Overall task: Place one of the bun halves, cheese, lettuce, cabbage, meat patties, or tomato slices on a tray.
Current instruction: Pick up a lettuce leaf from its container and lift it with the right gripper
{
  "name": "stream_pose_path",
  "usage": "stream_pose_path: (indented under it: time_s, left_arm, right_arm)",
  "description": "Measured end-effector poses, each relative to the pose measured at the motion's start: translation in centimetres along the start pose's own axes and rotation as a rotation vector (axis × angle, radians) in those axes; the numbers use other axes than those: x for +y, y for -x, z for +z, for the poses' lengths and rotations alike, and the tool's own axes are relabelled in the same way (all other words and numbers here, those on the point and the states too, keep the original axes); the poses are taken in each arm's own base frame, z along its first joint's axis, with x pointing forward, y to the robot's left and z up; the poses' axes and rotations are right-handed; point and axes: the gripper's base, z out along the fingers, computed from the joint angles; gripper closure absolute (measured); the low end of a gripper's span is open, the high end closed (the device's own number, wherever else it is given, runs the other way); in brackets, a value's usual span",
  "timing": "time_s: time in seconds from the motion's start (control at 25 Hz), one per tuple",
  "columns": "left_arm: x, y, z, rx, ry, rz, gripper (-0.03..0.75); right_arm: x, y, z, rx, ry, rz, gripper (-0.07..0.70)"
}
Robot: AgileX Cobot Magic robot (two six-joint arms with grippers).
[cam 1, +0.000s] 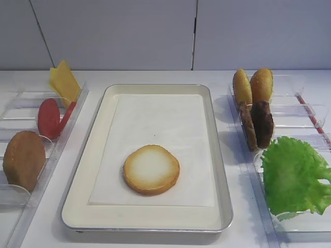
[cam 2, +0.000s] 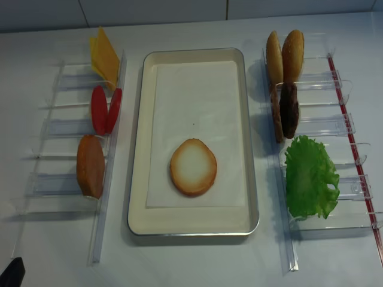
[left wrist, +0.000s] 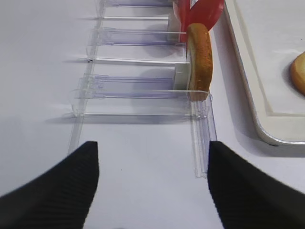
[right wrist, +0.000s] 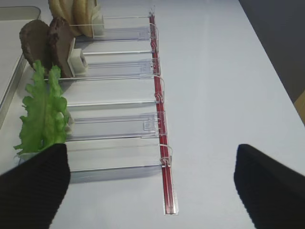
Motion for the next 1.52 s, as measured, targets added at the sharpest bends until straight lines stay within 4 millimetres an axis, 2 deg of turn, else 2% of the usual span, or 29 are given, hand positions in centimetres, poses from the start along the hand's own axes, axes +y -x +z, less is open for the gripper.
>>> stream_pose_path:
  time_s: [0.44, 0.64, 0.84, 1.0, 1.2, 1.52]
  left_arm:
    - [0.0, 0.0, 0.0, 0.0, 0.0, 0.0, 0.245]
    - [0.0, 0.0, 0.0, 0.0, 0.0, 0.0, 0.245]
    - [0.0, 0.0, 0.0, 0.0, 0.0, 0.0, 0.245]
    - [0.0, 0.0, 0.0, 0.0, 0.0, 0.0, 0.245]
    - [0.0, 0.0, 0.0, 0.0, 0.0, 0.0, 0.245]
    - [0.0, 0.0, 0.0, 0.0, 0.0, 0.0, 0.245]
  right_arm:
    - [0.1, 0.0, 0.0, 0.001, 0.01, -0.008, -0.06]
    - [1.8, 0.2, 0.0, 0.003, 0.192, -0.021, -0.06]
    - [3.0, 1.3, 0.5, 0.004, 0.318, 0.022, -0.06]
    - [3.6, 2.1, 1.3, 0.083, 0.379, 0.022, -0.06]
    - [4.2, 4.2, 2.2, 0.175, 0.426, 0.042, -0.06]
    - [5.4, 6.3, 5.1, 0.333, 0.531, 0.121, -0.06]
